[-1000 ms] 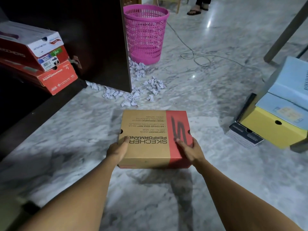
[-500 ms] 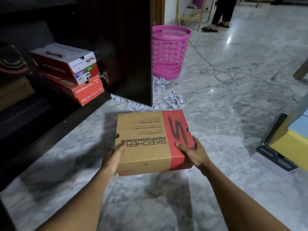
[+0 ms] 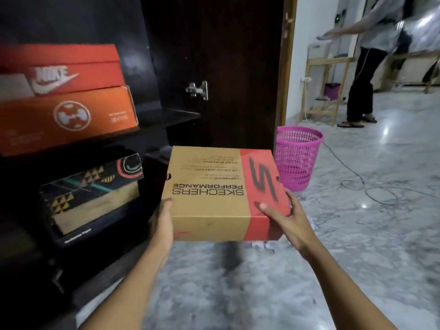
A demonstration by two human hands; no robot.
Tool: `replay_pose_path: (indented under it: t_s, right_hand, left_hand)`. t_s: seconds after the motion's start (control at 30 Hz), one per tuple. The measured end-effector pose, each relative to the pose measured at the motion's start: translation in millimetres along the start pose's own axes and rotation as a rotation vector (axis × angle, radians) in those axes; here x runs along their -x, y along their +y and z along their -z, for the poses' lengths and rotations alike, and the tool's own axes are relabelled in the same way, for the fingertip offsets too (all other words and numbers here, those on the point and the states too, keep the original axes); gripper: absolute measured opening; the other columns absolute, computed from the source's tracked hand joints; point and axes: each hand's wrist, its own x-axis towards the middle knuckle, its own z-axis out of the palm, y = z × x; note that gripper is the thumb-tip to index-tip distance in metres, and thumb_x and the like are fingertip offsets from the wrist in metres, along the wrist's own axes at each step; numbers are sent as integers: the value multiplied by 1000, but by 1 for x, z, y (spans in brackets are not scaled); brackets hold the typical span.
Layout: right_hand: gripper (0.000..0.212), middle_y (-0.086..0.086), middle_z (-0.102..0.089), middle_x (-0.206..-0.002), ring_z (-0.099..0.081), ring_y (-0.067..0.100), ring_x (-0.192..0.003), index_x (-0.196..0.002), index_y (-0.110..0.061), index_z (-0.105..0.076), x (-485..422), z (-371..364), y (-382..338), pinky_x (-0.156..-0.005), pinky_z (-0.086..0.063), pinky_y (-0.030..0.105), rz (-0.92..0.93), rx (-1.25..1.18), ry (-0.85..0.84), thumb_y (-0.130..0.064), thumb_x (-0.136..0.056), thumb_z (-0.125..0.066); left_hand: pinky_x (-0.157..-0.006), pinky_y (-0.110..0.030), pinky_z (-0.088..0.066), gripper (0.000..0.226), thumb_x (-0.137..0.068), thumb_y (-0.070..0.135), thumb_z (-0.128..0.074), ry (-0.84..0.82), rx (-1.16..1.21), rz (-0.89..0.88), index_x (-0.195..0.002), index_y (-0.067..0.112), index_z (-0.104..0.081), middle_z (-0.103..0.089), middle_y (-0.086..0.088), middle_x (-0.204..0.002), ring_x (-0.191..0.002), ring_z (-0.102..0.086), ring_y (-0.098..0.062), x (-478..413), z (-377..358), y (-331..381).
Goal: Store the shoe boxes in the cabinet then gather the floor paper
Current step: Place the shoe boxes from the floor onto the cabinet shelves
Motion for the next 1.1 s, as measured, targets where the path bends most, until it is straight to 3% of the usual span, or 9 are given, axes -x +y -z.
replay_pose_path:
  t_s: [0.13, 0.27, 0.37, 0.47, 0.57, 0.73, 0.8, 0.93, 1.1]
  right_hand:
    - [73, -16, -61, -114, -61, 0, -102, -128, -41, -42, -30, -15, -68, -84, -52, 23, 132, -5, -121, -37, -66, -81]
    - [79, -18, -62, -117, -61, 2, -105, -136, -43, -41, -63, -29, -124, -85, -52, 30, 266, -31, -131, -46, -68, -80]
    - [65, -20, -63, -111, -64, -1, -99, -130, -44, -45, -84, -45, -159, -86, -52, 26, 353, -69, -136, -42, -74, -78]
    - [44, -17, -66, -108, -67, -3, -92, -109, -52, -48, -106, -70, -193, -85, -53, 26, 408, -101, -174, -41, -76, -76]
    - [51, -12, -69, -112, -69, 5, -97, -111, -52, -49, -134, -97, -226, -88, -55, 34, 426, -129, -205, -52, -68, -77]
    - [57, -10, -71, -112, -70, 7, -97, -119, -47, -55, -189, -148, -285, -85, -56, 34, 441, -147, -246, -58, -68, -76]
    - [59, -9, -71, -111, -70, 6, -94, -122, -41, -53, -208, -171, -310, -78, -55, 27, 425, -164, -249, -56, -71, -76]
    - [65, -6, -72, -108, -72, 8, -90, -128, -31, -55, -238, -219, -348, -68, -54, 20, 387, -137, -282, -58, -73, -75]
    - [63, -3, -75, -105, -73, 11, -90, -121, -27, -62, -267, -267, -361, -72, -55, 26, 359, -82, -385, -64, -71, -73]
  left_hand:
    - [-74, -46, -59, 53, -76, 57, -50, 161, 104, -179, -112, 23, -69, -70, -10, -108, -93, -67, -30, -3, 1, 66]
    - [-92, -51, -54, 52, -81, 61, -51, 283, 137, -404, -115, 24, -67, -68, -8, -114, -101, -65, -30, -9, -3, 135]
    - [-92, -47, -53, 58, -80, 71, -49, 336, 141, -481, -116, 28, -63, -65, -4, -119, -105, -63, -28, -17, -1, 183]
    - [-92, -42, -50, 36, -94, 58, -46, 365, 82, -588, -105, 27, -62, -62, 1, -107, -103, -60, -24, -29, 7, 229]
    - [-93, -40, -46, 32, -94, 60, -46, 402, 24, -641, -88, 30, -56, -57, 7, -95, -101, -56, -21, -44, 16, 273]
    - [-82, -31, -53, 43, -83, 61, -64, 475, 103, -744, -100, 23, -66, -70, 1, -96, -98, -66, -26, -83, 27, 336]
    - [-77, -16, -42, 38, -83, 56, -67, 540, 118, -764, -105, 26, -66, -70, 8, -107, -102, -64, -20, -97, 35, 362]
    - [-86, -26, -45, 78, -62, 82, -55, 675, 49, -668, -119, 31, -68, -71, 5, -119, -113, -64, -25, -127, 60, 403]
    - [-91, -26, -46, 60, -77, 66, -63, 812, 102, -603, -116, 21, -67, -68, 4, -109, -104, -63, -20, -148, 86, 430]
